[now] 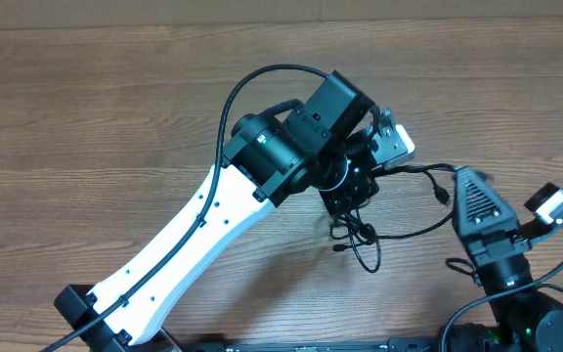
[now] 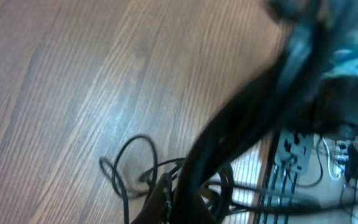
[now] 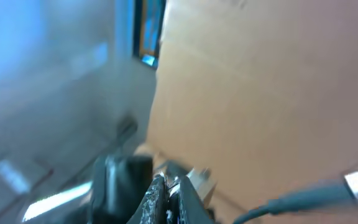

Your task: Untangle cables

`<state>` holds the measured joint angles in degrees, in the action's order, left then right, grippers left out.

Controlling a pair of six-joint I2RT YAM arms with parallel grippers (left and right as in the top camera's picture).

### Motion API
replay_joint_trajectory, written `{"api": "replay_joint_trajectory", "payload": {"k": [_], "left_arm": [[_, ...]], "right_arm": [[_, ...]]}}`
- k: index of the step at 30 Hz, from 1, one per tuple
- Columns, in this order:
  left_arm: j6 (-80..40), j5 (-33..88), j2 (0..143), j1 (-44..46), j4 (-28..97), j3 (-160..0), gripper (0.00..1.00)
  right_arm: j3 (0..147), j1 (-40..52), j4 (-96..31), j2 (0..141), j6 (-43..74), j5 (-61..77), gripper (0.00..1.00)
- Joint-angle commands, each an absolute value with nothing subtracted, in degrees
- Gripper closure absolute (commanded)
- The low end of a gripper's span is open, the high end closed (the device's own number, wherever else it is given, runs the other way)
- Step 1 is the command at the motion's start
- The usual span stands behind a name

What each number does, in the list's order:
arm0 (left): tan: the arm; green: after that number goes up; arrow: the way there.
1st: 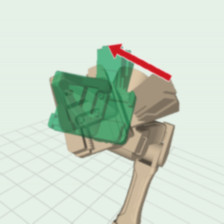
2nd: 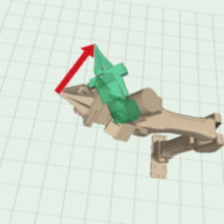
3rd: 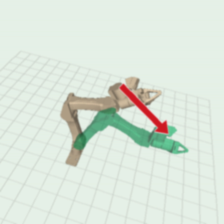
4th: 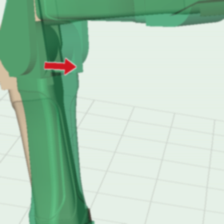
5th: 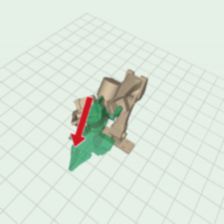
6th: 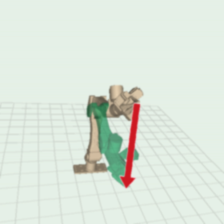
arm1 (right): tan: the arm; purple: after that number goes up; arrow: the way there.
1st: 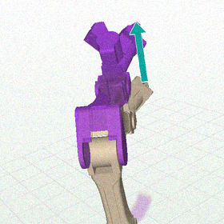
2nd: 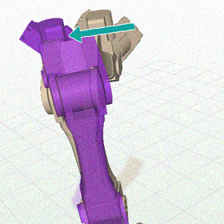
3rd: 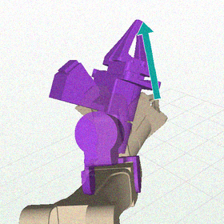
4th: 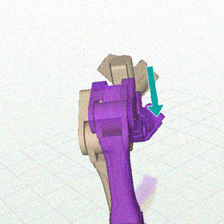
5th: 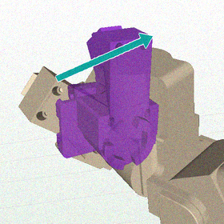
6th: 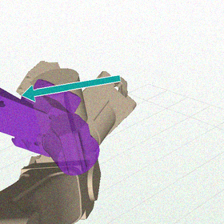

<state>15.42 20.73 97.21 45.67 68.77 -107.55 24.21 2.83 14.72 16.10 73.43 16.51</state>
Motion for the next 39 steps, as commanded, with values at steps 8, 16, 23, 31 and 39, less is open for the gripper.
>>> {"api": "replay_joint_trajectory", "payload": {"k": [8, 16, 23, 31, 39], "left_arm": [[26.9, 24.2, 96.6, 45.4, 73.1, -108.1, 0.96], [32.2, 25.8, 96.6, 45.4, 75.4, -108.1, 0.96], [28.4, 25.0, 96.6, 45.3, 72.4, -108.1, 0.96], [3.5, 8.3, 96.6, 43.3, 65.6, -108.1, 0.96], [-8.2, 9.1, 96.6, 39.4, 60.9, -108.1, 0.96]], "right_arm": [[24.8, 2.9, -1.0, 15.5, 71.8, -13.4, 0.96], [24.8, 2.9, -15.3, 15.5, 71.5, -26.0, 0.96], [24.8, 2.9, -22.0, 15.5, 67.8, -21.0, 0.86], [24.8, 2.9, -22.3, 15.5, 51.2, -4.9, 0.15], [24.8, 2.9, -23.2, 15.5, 50.7, 4.0, 0.00]]}}
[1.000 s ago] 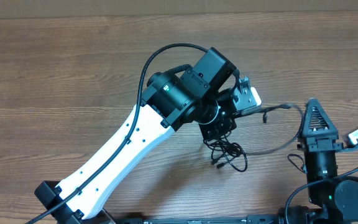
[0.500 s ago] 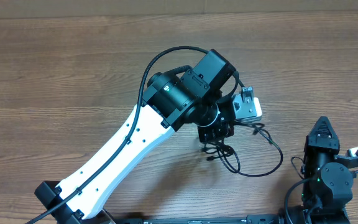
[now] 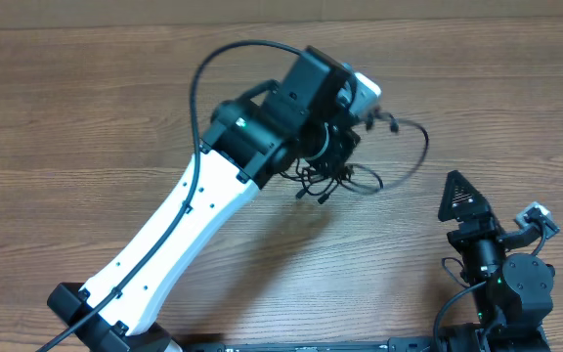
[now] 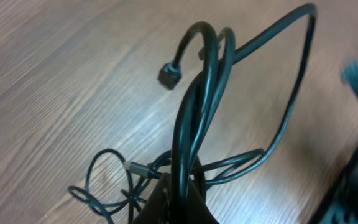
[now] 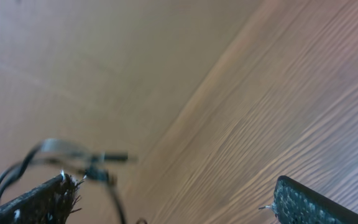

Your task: Untangle cables

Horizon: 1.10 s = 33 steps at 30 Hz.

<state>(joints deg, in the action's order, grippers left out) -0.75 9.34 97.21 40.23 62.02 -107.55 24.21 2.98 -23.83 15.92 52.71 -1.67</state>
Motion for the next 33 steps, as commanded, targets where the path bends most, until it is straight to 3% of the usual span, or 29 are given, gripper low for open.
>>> {"api": "replay_joint_trajectory", "payload": {"k": [1, 8, 18, 21, 26, 27, 33], "left_arm": [[-8.1, 10.5, 96.6, 39.3, 60.4, -108.1, 0.96], [-7.9, 21.9, 96.6, 39.9, 55.9, -108.1, 0.96], [-5.7, 33.0, 96.6, 40.6, 55.0, -108.1, 0.96], [-5.6, 33.3, 96.6, 40.6, 55.0, -108.1, 0.96], [-5.5, 33.1, 96.6, 40.6, 55.0, -108.1, 0.96], [-5.5, 32.8, 96.6, 40.6, 55.0, -108.1, 0.96], [-5.1, 28.6, 96.6, 40.6, 55.5, -108.1, 0.96]], "right_arm": [[24.8, 2.9, -22.5, 15.5, 50.7, 5.3, 0.00], [24.8, 2.9, -16.0, 15.5, 51.0, 14.3, 0.00], [24.8, 2.9, -15.9, 15.5, 51.2, 14.5, 0.03], [24.8, 2.9, -15.9, 15.5, 51.2, 14.5, 0.18], [24.8, 2.9, -15.8, 15.5, 51.2, 14.8, 0.92], [24.8, 2.9, -15.7, 15.5, 51.2, 15.2, 0.96], [24.8, 2.9, -14.1, 15.5, 51.2, 17.1, 0.96]]}}
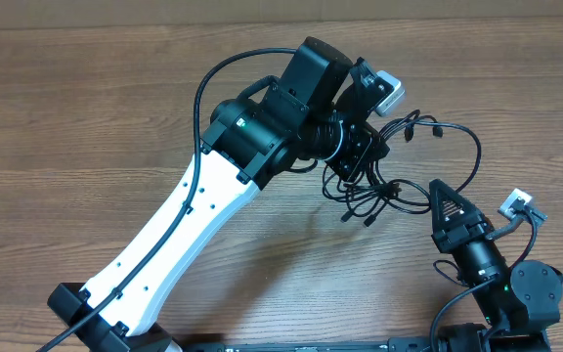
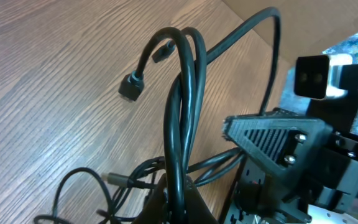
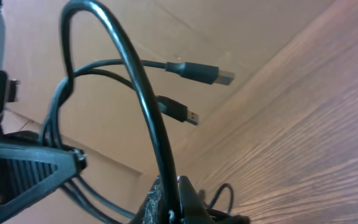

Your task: Untangle cables

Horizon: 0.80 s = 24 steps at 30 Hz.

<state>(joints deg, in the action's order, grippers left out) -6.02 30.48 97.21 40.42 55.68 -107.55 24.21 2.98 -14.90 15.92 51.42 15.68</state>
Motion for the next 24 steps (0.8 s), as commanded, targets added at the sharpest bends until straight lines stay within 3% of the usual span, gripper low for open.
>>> {"api": "replay_joint_trajectory", "payload": {"k": [1, 13, 24], "left_arm": [[-5.1, 27.4, 96.6, 40.6, 55.8, -108.1, 0.96], [-3.4, 11.6, 96.6, 40.5, 63.9, -108.1, 0.96], [1.6, 12.9, 96.6, 40.5, 68.5, -108.1, 0.96]], "right_arm": [[24.8, 2.9, -13.7, 15.5, 51.2, 17.7, 0.96], [24.8, 2.9, -1.2, 15.5, 58.4, 26.9, 0.97], [24.8, 2.9, -3.6, 15.5, 58.2, 13.1, 0.96]]}}
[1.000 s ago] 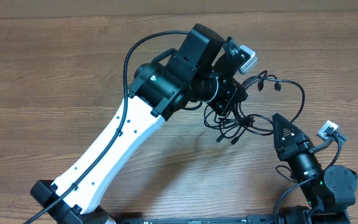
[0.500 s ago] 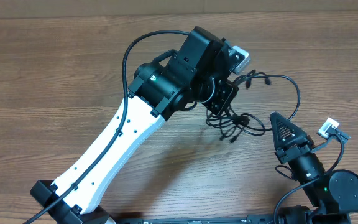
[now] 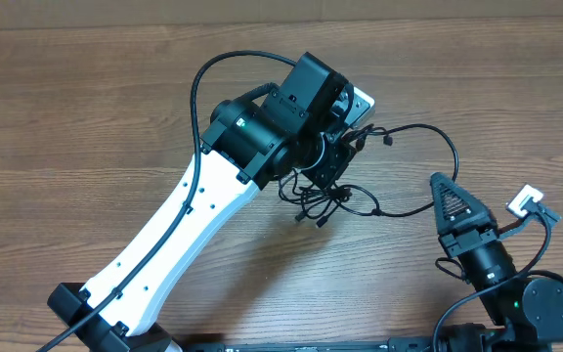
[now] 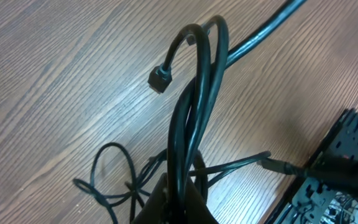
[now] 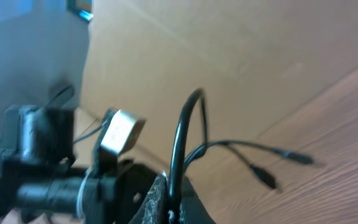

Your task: Untangle cables

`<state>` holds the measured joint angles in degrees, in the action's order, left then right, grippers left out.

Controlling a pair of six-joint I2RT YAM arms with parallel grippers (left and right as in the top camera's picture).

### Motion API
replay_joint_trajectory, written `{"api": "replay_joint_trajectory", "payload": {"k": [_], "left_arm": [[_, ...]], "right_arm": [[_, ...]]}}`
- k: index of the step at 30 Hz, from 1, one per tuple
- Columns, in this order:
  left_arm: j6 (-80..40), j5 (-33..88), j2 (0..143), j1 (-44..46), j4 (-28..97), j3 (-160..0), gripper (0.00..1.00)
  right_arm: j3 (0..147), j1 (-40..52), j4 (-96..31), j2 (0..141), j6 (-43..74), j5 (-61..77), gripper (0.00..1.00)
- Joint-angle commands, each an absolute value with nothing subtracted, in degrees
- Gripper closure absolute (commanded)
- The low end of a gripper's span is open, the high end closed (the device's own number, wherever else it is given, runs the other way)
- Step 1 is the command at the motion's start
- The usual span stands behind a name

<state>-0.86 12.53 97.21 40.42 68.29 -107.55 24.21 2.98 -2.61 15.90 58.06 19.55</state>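
Note:
A tangle of thin black cables (image 3: 332,200) hangs partly on the wooden table, below my left gripper (image 3: 323,166). In the left wrist view the left gripper (image 4: 179,200) is shut on a bundle of black cables (image 4: 194,106) that arches up, with a loose connector (image 4: 160,79) at its end. One cable (image 3: 428,130) runs from the tangle in an arc to my right gripper (image 3: 445,188). Seen from the right wrist, the right gripper (image 5: 173,202) is shut on that black cable (image 5: 180,137); two plugs (image 5: 291,155) dangle beyond it.
The wooden table (image 3: 86,108) stretches left and behind the arms. A brown cardboard wall (image 5: 229,56) stands along the far edge. The white left arm (image 3: 184,235) crosses the middle of the table diagonally.
My left gripper has moved left with the cable bundle, and the tangle went with it. The right gripper still holds its cable, which now spans a wider arc between the two grippers.
First both grippers were close together, each shut at the tangle. Then the right gripper was open and empty while the left held the bundle further left. Then the right was shut on a cable beside the left gripper; now the two stand farther apart.

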Motion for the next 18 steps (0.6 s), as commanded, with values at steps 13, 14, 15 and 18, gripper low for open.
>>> {"api": "replay_joint_trajectory", "payload": {"k": [13, 14, 15, 18], "left_arm": [[10.7, 17.5, 96.6, 40.5, 70.3, -108.1, 0.96], [11.8, 18.3, 96.6, 40.5, 70.4, -108.1, 0.96], [12.6, 19.1, 96.6, 40.5, 70.3, -108.1, 0.96], [14.2, 22.0, 96.6, 40.5, 69.8, -108.1, 0.96]], "right_arm": [[24.8, 2.9, -19.8, 15.5, 55.2, -10.2, 0.96], [24.8, 2.9, -21.3, 15.5, 55.2, -12.6, 0.96], [24.8, 2.9, -22.7, 15.5, 55.2, -14.8, 0.96], [24.8, 2.9, -24.9, 15.5, 55.2, -16.1, 0.94]]}}
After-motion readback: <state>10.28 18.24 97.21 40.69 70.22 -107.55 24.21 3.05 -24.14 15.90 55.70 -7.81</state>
